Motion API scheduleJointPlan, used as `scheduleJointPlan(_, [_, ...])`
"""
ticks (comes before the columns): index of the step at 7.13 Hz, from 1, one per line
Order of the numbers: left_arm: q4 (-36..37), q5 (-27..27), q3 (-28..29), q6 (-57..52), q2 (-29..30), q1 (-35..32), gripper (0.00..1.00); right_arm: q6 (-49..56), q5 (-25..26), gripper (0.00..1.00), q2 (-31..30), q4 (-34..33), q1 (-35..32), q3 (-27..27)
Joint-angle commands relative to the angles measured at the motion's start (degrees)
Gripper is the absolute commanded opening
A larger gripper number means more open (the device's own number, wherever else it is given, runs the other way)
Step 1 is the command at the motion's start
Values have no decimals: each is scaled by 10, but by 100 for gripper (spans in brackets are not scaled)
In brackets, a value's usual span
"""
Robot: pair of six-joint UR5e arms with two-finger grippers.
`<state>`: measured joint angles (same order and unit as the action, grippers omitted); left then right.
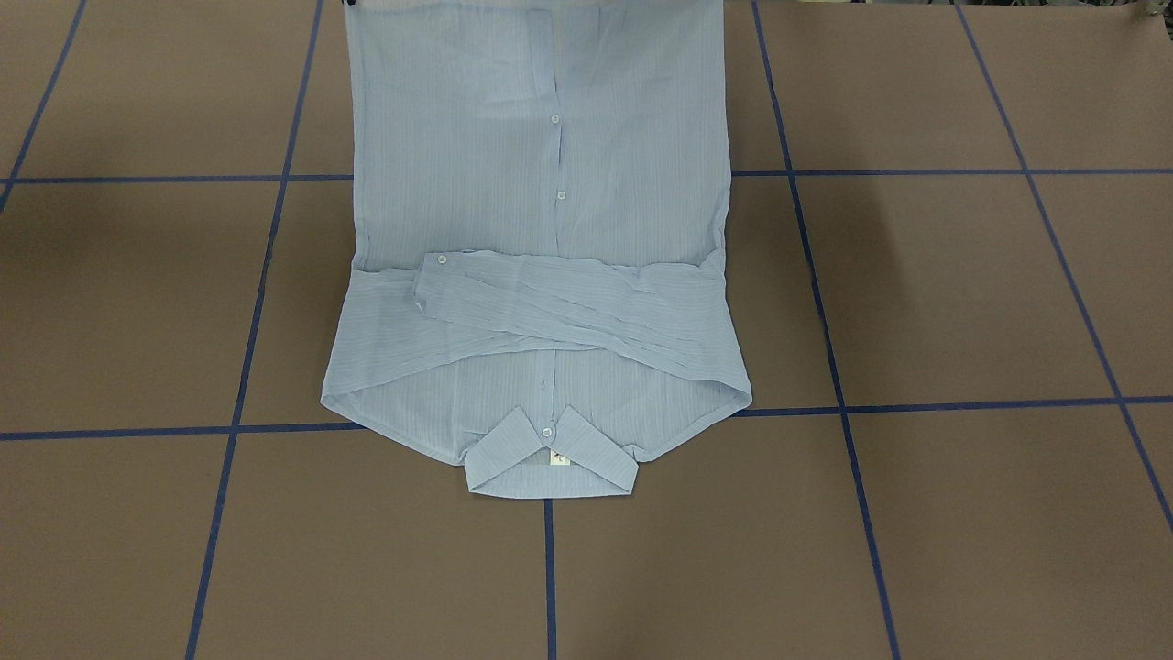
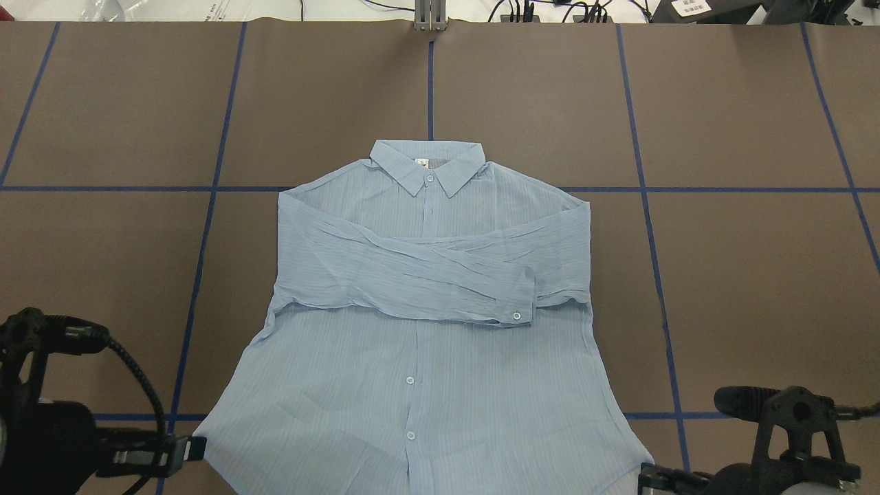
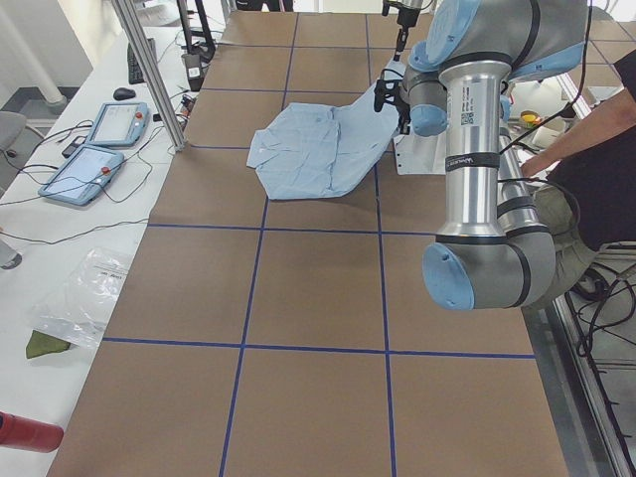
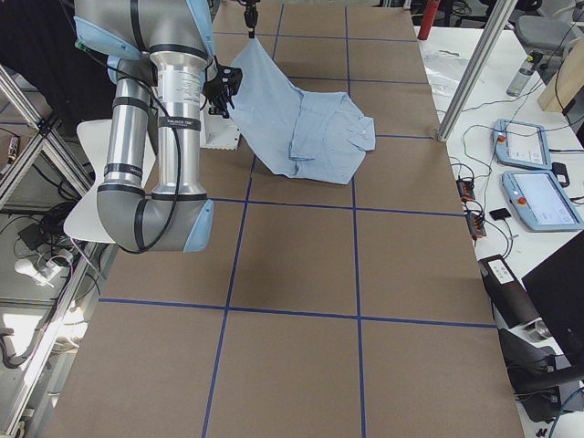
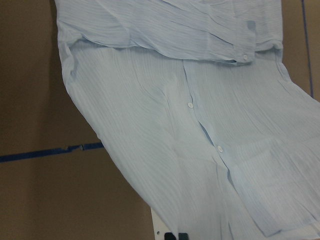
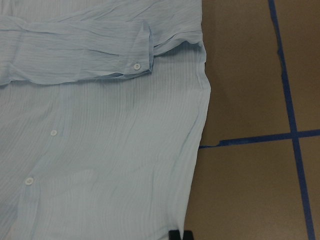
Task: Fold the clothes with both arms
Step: 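Lift the hem with both grippers and fold it toward the collar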
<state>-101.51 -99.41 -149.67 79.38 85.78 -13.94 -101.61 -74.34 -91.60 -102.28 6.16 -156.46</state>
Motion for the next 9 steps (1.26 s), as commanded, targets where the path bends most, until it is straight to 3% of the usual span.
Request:
scheduleJointPlan(1, [9, 48, 107, -24, 99, -73, 0, 30, -31, 0, 97, -13, -130, 69])
scheduleJointPlan(3, [14, 49, 224, -25, 203, -171, 0, 71, -48, 0, 175, -20, -232, 130])
scheduleJointPlan(5, [11, 53, 333, -67, 272, -230, 0, 105, -45, 0, 250, -12, -295, 263])
scheduleJointPlan(7, [5, 106, 417, -74, 313, -241, 0, 138, -46, 0, 258, 40, -344, 336])
scheduleJointPlan(9, [-61, 125, 505, -75, 322, -240, 0, 175, -47, 0, 257, 107, -372, 424])
